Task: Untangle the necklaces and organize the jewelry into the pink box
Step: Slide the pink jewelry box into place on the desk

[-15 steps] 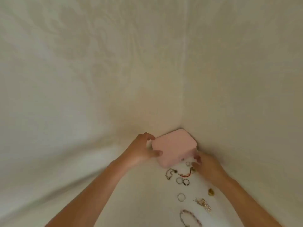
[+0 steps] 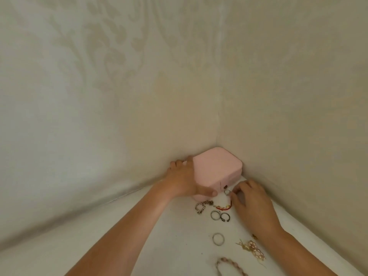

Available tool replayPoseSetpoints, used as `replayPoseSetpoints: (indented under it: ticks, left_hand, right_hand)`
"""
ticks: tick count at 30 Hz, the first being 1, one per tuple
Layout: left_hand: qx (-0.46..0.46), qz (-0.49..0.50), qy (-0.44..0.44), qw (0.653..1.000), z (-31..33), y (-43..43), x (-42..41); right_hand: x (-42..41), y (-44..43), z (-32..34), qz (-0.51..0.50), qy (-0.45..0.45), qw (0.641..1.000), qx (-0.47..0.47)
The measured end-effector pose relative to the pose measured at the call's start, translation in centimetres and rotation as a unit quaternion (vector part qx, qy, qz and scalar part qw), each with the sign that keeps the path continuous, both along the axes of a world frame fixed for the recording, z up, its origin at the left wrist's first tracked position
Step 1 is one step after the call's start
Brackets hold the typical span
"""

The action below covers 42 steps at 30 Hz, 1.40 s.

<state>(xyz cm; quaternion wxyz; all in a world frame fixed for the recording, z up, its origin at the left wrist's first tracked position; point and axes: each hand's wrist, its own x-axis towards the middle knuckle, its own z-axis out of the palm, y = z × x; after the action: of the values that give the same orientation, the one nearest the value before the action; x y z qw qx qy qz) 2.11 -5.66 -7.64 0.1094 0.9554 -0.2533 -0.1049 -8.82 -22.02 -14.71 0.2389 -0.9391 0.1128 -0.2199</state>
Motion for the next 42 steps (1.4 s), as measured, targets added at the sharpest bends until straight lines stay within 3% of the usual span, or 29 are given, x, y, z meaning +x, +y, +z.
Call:
replayPoseSetpoints:
  ticks: [2,9,15,19,23,30,35,42]
  left_hand:
    - [-0.007,0.030,0.007,0.999,-0.6,-0.2,-0.3]
    - [-0.164,0.099,0.017,0.981,-0.1,-0.4,-4.0]
    - [-0.233,0.108,-0.047,0.965,3.7,3.5,-8.7]
    - [-0.286,0.141,-0.033,0.947,5.2,8.2,-12.8]
    - [-0.339,0.181,-0.024,0.923,5.3,12.0,-17.3]
    - [-0.384,0.213,-0.012,0.898,1.6,15.9,-23.5]
    - [-0.384,0.218,-0.008,0.897,-0.8,16.9,-25.9]
    - [-0.444,0.228,0.002,0.867,-4.7,17.1,-26.4]
  right_hand:
    - [0.2,0.1,0.0,-0.003,-0.002,1.000,-0.007]
    - [-0.5,0.3,0.6,0.014,0.010,1.000,-0.017]
    - [-1.4,0.0,1.6,0.010,0.065,0.997,0.033]
    - [-3.2,1.4,3.4,0.042,-0.050,0.992,0.106]
    - [-6.7,5.0,6.2,0.197,-0.148,0.958,0.149]
    - [-9.7,9.8,5.1,0.420,-0.175,0.889,-0.053]
    - [-10.3,11.1,3.2,0.429,-0.177,0.866,-0.185]
    - [-10.7,10.9,3.0,0.465,-0.178,0.838,-0.222]
